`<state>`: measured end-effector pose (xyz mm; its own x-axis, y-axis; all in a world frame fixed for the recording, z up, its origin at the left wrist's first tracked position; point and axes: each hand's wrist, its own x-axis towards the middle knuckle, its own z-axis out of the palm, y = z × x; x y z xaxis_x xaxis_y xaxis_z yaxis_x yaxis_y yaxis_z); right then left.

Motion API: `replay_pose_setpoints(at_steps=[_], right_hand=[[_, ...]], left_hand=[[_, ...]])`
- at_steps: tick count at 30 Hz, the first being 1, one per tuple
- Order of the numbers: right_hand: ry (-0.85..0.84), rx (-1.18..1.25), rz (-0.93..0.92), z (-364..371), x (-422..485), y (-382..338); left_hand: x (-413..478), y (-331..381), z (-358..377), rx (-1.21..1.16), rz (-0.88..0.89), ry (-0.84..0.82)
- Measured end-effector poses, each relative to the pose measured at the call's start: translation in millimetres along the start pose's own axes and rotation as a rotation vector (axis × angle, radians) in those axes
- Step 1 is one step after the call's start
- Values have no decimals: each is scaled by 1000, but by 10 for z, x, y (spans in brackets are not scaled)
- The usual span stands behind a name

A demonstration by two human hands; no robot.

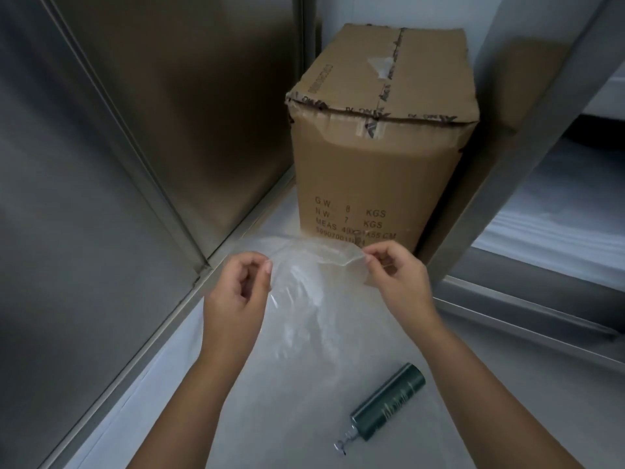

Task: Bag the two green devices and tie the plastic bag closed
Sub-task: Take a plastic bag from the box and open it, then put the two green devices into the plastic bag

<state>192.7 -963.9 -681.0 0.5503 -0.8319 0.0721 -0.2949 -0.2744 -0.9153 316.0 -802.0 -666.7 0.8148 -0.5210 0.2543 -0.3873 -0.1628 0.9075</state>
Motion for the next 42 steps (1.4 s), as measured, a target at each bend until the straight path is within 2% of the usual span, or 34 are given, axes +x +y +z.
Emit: replay_pose_setpoints(at_steps=[5,9,17,19,21,28,34,42], right_hand=[[-12,-19,-20,129,-23,632],[-1,-11,8,214,-62,1072],[-20,-24,73,227,-299,1851],[17,-57,132,136,-635,2373],[15,-36,112,120,-734,2532],[-163,-132,137,-22,-1122,2989],[-320,-318,162,-45,-1245,3299],[-429,-565,14,70,-1178,3505]], left_hand=[[-249,-589,344,14,58,-3],[-479,-980,597,9,40,-3],[-926,-1565,980,5,-99,-36],[-1332,-1838,1221,12,-150,-104],[-1364,-1894,1198,10,-171,-101],[-1423,-1932,1231,-2,-179,-107],[-1441,-1985,1174,12,-179,-115],[-1553,-2004,1058,7,-177,-111]])
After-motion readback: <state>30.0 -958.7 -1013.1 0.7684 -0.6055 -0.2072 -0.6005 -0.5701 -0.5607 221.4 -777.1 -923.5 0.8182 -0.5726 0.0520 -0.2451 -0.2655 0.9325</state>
